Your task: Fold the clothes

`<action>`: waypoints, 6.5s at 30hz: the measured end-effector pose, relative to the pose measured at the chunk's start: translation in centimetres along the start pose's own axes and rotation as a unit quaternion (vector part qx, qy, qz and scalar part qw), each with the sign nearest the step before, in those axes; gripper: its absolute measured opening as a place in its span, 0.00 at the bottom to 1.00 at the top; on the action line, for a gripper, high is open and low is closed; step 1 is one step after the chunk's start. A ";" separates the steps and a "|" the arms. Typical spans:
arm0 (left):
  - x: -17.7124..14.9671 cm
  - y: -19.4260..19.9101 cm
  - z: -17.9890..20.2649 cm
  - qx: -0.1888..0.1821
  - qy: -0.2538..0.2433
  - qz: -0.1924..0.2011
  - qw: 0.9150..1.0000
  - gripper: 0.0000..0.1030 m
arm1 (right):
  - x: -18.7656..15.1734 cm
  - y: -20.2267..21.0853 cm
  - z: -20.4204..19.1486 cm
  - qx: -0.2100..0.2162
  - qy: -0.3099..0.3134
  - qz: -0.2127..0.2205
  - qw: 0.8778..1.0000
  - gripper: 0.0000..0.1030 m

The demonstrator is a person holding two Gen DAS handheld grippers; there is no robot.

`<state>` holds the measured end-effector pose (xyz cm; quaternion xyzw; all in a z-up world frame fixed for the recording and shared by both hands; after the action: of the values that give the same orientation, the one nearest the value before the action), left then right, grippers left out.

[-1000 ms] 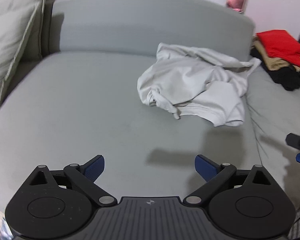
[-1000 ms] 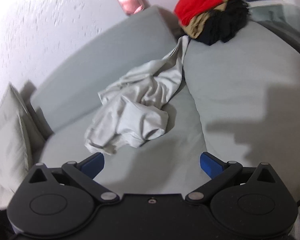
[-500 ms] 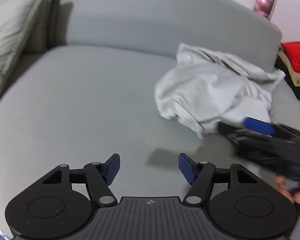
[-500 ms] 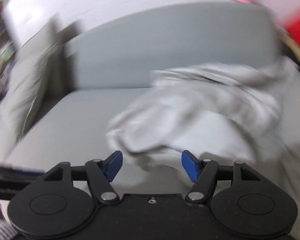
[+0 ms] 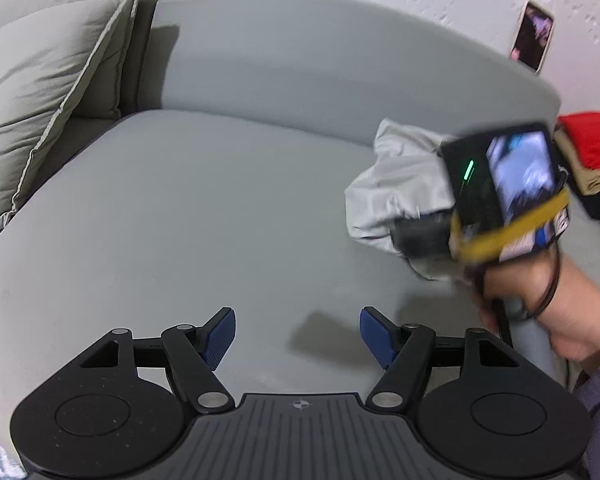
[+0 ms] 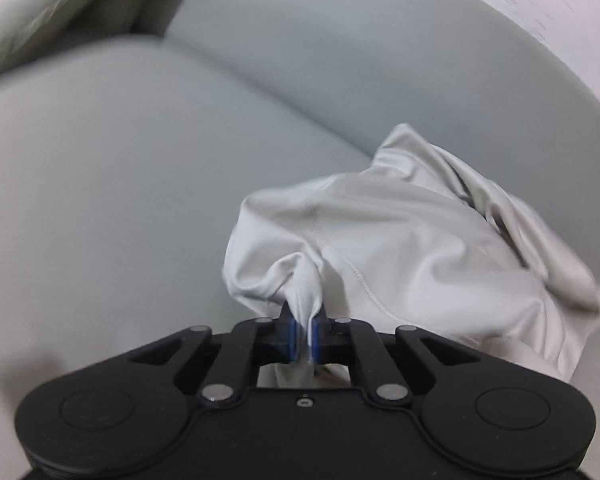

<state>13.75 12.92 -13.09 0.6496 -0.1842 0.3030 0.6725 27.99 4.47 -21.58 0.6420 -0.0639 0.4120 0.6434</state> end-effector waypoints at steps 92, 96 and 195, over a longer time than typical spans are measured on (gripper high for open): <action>-4.4 -7.1 21.7 -0.230 -0.111 -0.046 0.966 0.52 | -32.5 29.9 27.8 -0.054 -0.537 0.124 0.833 0.59; -3.9 -10.1 22.9 -0.270 -0.075 -0.084 0.956 0.44 | -34.2 29.6 27.8 -0.035 -0.565 0.123 0.815 0.48; -11.1 2.6 4.3 -0.154 0.105 -0.050 0.981 0.01 | -29.3 28.8 18.5 -0.032 -0.346 0.067 0.935 0.02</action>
<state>4.36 6.73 -17.89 0.5111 -0.1245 0.3031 0.7946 -0.51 -29.60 -14.07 0.7183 -0.3382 0.2044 0.5726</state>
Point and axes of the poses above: each gripper's, at about its wrist camera, not at the fingertips, and y roughly against the way its jaws point, z to its right, x to its top, the point moved 5 cm from there along -y, roughly the way its jaws point, and after that the axes turned 3 degrees about x, right-handed, at the moved point
